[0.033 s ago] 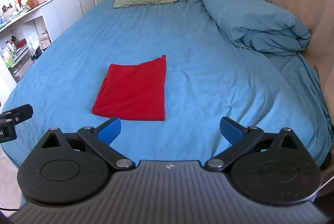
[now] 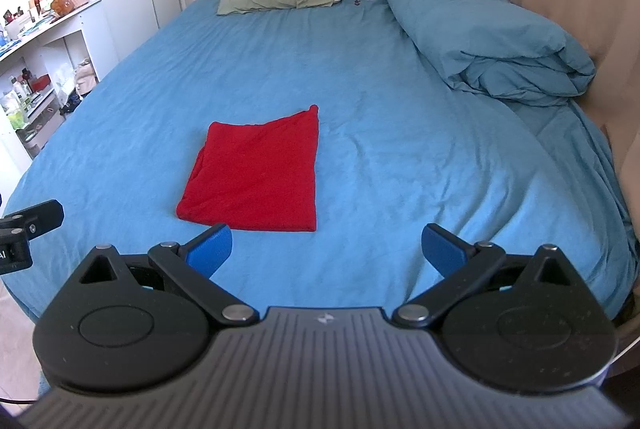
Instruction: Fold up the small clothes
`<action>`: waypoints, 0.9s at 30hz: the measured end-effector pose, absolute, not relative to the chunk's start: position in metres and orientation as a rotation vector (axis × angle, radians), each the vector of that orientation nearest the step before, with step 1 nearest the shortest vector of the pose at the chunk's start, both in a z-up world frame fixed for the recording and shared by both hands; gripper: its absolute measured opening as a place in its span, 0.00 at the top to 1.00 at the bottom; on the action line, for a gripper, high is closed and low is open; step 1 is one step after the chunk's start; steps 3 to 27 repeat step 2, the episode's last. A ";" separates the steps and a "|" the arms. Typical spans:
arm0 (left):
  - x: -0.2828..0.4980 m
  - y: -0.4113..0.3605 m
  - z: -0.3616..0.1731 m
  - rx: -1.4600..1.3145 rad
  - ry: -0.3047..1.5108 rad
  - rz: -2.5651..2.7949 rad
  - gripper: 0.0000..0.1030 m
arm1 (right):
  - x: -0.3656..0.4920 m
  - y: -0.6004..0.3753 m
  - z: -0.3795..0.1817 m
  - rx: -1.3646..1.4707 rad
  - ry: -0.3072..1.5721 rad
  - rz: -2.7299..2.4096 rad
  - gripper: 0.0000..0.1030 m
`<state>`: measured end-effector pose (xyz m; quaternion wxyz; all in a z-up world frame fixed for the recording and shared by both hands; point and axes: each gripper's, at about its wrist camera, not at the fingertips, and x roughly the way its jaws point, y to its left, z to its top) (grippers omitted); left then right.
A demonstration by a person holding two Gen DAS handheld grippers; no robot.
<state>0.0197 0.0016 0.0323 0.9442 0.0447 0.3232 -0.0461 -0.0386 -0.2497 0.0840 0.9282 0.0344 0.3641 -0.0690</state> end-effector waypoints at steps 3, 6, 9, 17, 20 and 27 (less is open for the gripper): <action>0.021 0.003 0.031 0.097 0.660 -0.091 0.00 | -0.037 -0.250 0.083 0.072 0.748 -0.144 0.00; 0.021 0.003 0.031 0.097 0.660 -0.091 0.00 | -0.037 -0.250 0.083 0.072 0.748 -0.144 0.00; 0.021 0.003 0.031 0.097 0.660 -0.091 0.00 | -0.037 -0.250 0.083 0.072 0.748 -0.144 0.00; 0.021 0.003 0.031 0.097 0.660 -0.091 0.00 | -0.037 -0.250 0.083 0.072 0.748 -0.144 0.00; 0.021 0.003 0.031 0.097 0.660 -0.091 0.00 | -0.037 -0.250 0.083 0.072 0.748 -0.144 0.00; 0.021 0.003 0.031 0.097 0.660 -0.091 0.00 | -0.037 -0.250 0.083 0.072 0.748 -0.144 0.00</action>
